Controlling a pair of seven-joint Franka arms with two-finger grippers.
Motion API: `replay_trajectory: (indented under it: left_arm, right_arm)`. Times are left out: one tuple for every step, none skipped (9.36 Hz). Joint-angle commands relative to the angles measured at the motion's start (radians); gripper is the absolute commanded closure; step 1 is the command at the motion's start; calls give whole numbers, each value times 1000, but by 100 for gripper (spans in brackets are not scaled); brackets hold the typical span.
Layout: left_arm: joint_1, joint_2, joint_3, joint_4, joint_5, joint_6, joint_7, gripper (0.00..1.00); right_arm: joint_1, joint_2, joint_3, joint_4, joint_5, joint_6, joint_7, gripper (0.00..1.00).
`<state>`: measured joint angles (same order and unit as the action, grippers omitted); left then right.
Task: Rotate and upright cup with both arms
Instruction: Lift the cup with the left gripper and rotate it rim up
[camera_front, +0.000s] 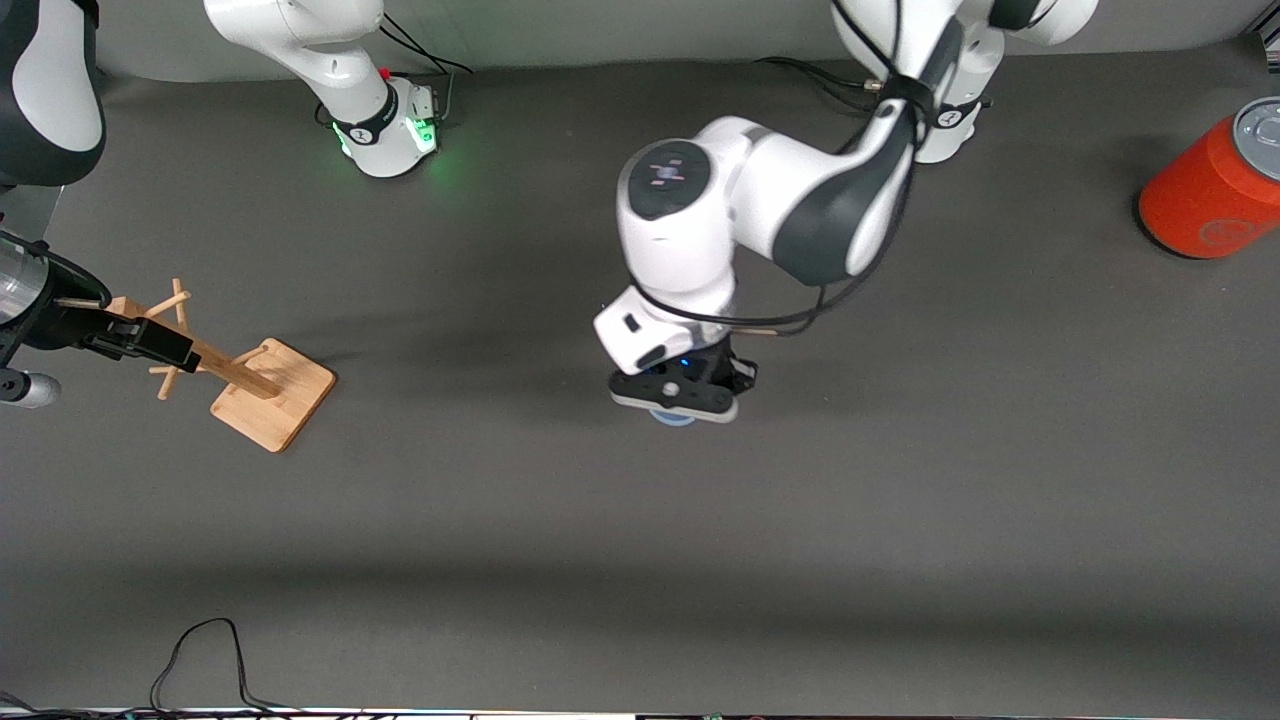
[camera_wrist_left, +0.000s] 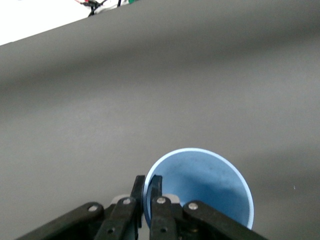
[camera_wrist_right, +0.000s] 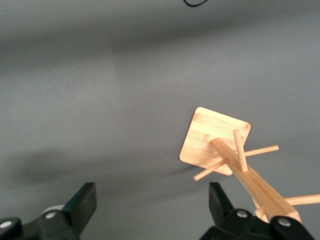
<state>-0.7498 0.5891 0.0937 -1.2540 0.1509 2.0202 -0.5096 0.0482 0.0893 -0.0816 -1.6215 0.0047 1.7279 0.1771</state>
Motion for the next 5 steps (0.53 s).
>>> replay_trajectory:
  left_arm:
    - [-20,-127,9,-394,34,325,-146,100]
    - [-20,-117,20,-450,123,424,-237,100]
    - [-14,-89,24,-499,219,528,-323,100]
    - [-10,-69,32,-522,272,582,-395,100]
    - [-11,-52,38,-536,330,619,-496,100]
  right_arm:
    - [2,-9,-4,-5,20,10,-18,0]
    - [2,-13,-4,-5,20,9,-18,0]
    - [2,-13,-4,-3,20,7,-18,0]
    - [2,-13,-4,-2,20,9,-18,0]
    - [2,-13,-4,-1,20,9,-18,0]
